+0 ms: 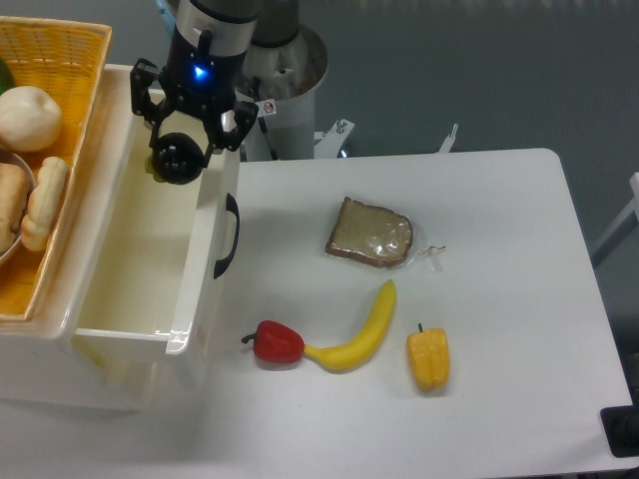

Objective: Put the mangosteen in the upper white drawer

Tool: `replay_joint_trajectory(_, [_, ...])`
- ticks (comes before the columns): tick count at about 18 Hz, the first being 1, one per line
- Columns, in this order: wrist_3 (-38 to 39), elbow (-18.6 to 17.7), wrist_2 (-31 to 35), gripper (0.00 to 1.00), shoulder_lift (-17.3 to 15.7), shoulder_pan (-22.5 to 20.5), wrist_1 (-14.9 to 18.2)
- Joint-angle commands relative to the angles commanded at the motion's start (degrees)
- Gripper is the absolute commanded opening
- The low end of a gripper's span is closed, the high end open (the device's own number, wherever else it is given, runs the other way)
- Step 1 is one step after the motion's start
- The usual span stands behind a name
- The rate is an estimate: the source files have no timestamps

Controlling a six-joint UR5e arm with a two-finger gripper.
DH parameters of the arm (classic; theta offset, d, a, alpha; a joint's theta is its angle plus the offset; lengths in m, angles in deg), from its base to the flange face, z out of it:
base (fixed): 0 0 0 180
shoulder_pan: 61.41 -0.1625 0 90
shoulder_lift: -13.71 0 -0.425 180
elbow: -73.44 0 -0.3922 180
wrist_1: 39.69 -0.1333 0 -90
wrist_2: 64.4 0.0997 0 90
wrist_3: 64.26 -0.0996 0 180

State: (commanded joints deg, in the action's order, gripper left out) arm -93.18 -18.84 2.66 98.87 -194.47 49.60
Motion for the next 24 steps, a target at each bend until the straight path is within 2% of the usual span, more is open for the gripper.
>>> replay_joint_trajectory(8, [-0.4,0.1,0.0,1.00,0.1,0.0,-0.4])
replay_joint_trajectory(10, [-1.8,0.2,0.4,1.00,1.0,-0.1,-0.8])
replay_joint_trajectory(12, [-3.4,0.2,3.8,1.00,1.8,-0.5,-1.7])
replay_joint_trajectory(14, [-4.1,0.7,10.2,1.00,2.7,-0.8,-2.7])
replay_joint_trajectory(17, [-9.6,0.7,15.8,1.00,3.8,-1.1,-2.9])
replay_joint_trajectory(21, [-14.6,0.1,17.8,1.00,4.0,-4.6,-2.9])
replay_joint_trajectory(24, [-15.3,0.2,18.5,1.00,5.5,-6.2,-3.0])
